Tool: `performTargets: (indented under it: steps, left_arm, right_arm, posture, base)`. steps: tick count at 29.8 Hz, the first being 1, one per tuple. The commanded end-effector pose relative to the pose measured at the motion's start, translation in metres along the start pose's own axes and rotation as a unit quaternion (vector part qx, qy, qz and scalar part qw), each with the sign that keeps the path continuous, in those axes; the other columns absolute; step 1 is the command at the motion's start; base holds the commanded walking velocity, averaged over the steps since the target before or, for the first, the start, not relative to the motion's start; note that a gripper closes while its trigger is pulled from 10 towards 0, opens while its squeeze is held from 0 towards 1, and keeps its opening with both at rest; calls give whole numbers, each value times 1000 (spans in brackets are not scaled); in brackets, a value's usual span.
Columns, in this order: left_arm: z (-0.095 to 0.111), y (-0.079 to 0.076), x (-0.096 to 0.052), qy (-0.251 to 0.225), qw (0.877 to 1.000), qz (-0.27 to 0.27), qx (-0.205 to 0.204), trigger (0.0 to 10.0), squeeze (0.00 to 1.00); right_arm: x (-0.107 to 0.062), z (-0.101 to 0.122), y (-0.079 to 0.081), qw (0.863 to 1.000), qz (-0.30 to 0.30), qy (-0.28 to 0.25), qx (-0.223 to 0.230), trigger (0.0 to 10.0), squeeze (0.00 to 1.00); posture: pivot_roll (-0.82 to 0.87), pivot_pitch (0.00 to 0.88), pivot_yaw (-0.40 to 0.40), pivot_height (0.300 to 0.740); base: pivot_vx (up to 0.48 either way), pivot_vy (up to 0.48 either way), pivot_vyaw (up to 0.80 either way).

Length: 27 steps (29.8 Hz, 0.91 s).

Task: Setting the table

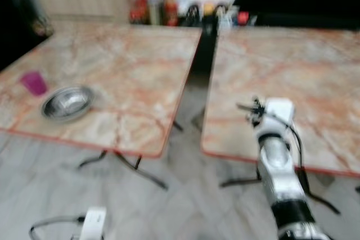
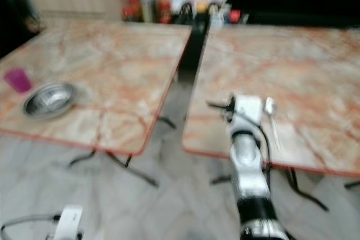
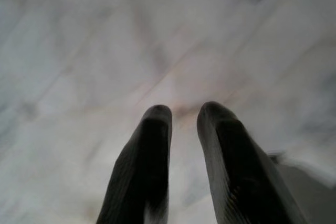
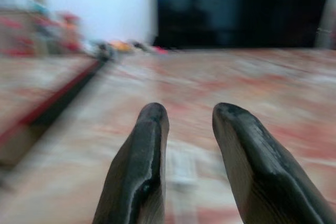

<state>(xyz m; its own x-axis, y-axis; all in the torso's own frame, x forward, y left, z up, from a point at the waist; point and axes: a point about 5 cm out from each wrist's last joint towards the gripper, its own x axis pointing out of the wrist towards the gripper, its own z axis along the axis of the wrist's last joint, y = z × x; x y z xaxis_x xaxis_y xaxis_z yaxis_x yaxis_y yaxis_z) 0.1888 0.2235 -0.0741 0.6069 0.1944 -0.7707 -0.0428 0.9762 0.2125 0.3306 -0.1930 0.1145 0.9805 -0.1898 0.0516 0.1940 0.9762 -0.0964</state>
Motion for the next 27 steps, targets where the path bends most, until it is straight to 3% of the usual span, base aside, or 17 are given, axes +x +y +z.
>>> performTargets:
  steps: [1, 22, 27]
  left_arm:
    - [-8, -3, -1, 13, 1000, -8, -1, 10000, 0]
    - [-10, -3, -2, 16, 1000, -8, 2, 10000, 0]
    - [-10, -3, -2, 19, 1000, -12, 3, 10000, 0]
  right_arm:
    - [1, 4, 6, 1000, 1, 0, 15, 10000, 0]
    - [-3, -6, 13, 999, 4, 37, 29, 10000, 0]
    - [-4, -10, 13, 998, 1, 60, 20, 10000, 0]
  posture:
    - [6, 0, 18, 728]
    - [17, 0, 20, 728]
    - [17, 0, 20, 728]
  base:
    - [319, 0, 0]
    - [323, 0, 0]
    - [49, 0, 0]
